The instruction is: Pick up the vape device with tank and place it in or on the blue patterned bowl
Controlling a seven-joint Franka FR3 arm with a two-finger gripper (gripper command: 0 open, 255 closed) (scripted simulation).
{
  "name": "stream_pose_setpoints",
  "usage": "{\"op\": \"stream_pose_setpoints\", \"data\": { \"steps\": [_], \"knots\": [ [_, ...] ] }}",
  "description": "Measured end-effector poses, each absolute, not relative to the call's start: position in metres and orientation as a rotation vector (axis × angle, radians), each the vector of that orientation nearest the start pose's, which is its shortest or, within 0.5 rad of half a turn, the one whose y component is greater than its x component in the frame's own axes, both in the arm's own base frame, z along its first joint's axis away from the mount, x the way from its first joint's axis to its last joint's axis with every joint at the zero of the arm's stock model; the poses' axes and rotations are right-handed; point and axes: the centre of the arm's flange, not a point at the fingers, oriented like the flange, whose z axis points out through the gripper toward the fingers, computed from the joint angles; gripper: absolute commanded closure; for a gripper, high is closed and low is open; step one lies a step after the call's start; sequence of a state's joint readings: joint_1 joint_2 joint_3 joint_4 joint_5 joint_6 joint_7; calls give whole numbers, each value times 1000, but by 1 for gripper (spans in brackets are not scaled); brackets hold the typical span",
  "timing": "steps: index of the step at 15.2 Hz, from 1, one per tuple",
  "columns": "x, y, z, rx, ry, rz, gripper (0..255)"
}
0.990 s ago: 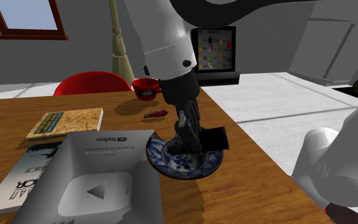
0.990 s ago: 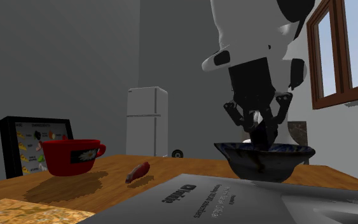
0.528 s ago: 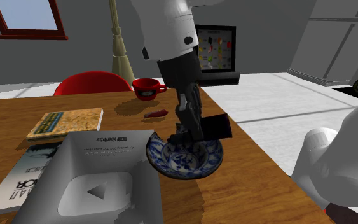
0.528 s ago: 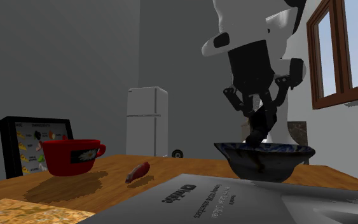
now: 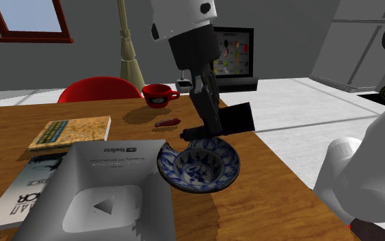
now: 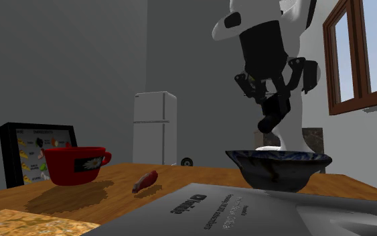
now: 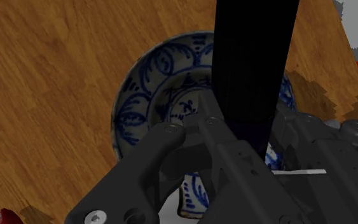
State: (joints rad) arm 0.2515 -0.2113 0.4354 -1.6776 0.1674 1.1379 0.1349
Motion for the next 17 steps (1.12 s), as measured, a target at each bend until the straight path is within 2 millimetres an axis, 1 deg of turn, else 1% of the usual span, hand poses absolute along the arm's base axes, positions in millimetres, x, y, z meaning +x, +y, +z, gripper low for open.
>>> {"op": "stream_pose_setpoints", "data": {
  "steps": [6,7,8,9,11,17],
  "knots": [
    [314,316,675,-3033,-891,558,255],
    [313,316,677,-3033,-891,558,255],
    [321,324,685,-3034,-895,556,255],
    [326,327,687,-3033,-892,558,255],
    [329,328,680,-3033,-891,559,255],
    [329,330,650,-3033,-891,559,255]
  ]
}}
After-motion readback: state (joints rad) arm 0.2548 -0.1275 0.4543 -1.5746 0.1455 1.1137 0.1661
